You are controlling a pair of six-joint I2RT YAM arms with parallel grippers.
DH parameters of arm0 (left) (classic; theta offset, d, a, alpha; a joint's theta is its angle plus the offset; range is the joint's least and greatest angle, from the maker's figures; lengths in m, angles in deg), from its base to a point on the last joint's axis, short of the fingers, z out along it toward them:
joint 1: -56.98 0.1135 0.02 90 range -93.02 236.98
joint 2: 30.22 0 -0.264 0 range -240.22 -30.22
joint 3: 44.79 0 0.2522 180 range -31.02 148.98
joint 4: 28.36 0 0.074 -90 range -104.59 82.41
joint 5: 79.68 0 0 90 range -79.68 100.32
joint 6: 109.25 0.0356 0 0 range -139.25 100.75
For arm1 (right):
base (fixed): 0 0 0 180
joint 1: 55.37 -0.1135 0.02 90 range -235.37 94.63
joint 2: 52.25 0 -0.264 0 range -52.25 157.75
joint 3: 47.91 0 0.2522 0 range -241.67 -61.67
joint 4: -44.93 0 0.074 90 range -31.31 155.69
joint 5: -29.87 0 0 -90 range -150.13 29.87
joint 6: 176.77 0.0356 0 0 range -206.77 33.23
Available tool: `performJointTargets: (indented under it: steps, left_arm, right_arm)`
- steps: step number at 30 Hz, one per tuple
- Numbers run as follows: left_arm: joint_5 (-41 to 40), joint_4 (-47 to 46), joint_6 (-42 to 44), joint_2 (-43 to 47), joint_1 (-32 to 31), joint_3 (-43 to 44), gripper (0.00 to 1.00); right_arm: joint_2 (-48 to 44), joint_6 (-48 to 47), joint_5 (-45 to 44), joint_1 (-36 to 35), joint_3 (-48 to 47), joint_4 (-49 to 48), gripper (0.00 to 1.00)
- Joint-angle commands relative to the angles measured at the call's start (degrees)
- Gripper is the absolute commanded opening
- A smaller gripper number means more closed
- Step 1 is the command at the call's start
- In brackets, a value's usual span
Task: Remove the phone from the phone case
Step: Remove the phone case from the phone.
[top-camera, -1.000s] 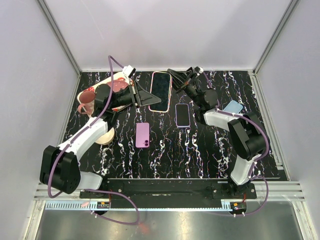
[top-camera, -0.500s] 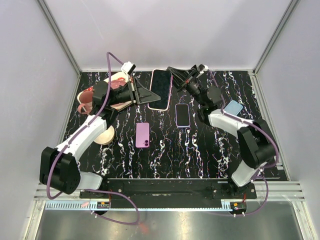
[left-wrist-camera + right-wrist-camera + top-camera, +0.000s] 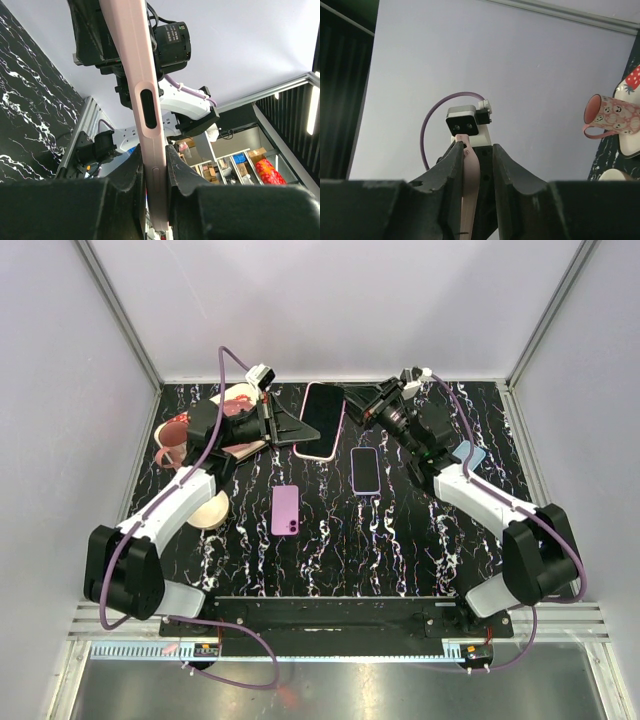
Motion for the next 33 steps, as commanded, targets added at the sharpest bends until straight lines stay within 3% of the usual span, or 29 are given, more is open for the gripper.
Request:
performJointTargets:
  steps: [1,21,25,28,29,33]
  left_arm:
    - [-12.80,-25.93,1.03,1.20,0.20,7.85,0.00]
    - [-12.62,-28.40,-0.82,-4.25,0.37,8.12,0.00]
    - [-12.62,-28.75,-0.99,-5.39,0.46,8.47,0.00]
    - [-13.06,-28.66,-0.99,-5.83,0.81,8.47,0.00]
    - [-13.32,-28.49,-0.90,-6.01,0.81,8.47,0.00]
    - [-12.98,-25.77,0.93,-6.27,0.90,7.86,0.00]
  right_arm:
    - [1.61,-10.85,16.73,-5.78,6.42,17.78,0.34]
    - [8.38,-5.41,30.98,-11.76,3.70,2.31,0.39]
    - [8.99,-5.49,31.42,-12.29,4.05,2.21,0.31]
    - [9.00,-5.67,31.95,-12.38,3.96,1.78,0.12]
    - [8.91,-5.58,31.78,-12.29,4.05,1.69,0.00]
    - [7.42,-9.33,28.80,-11.68,3.70,5.53,0.00]
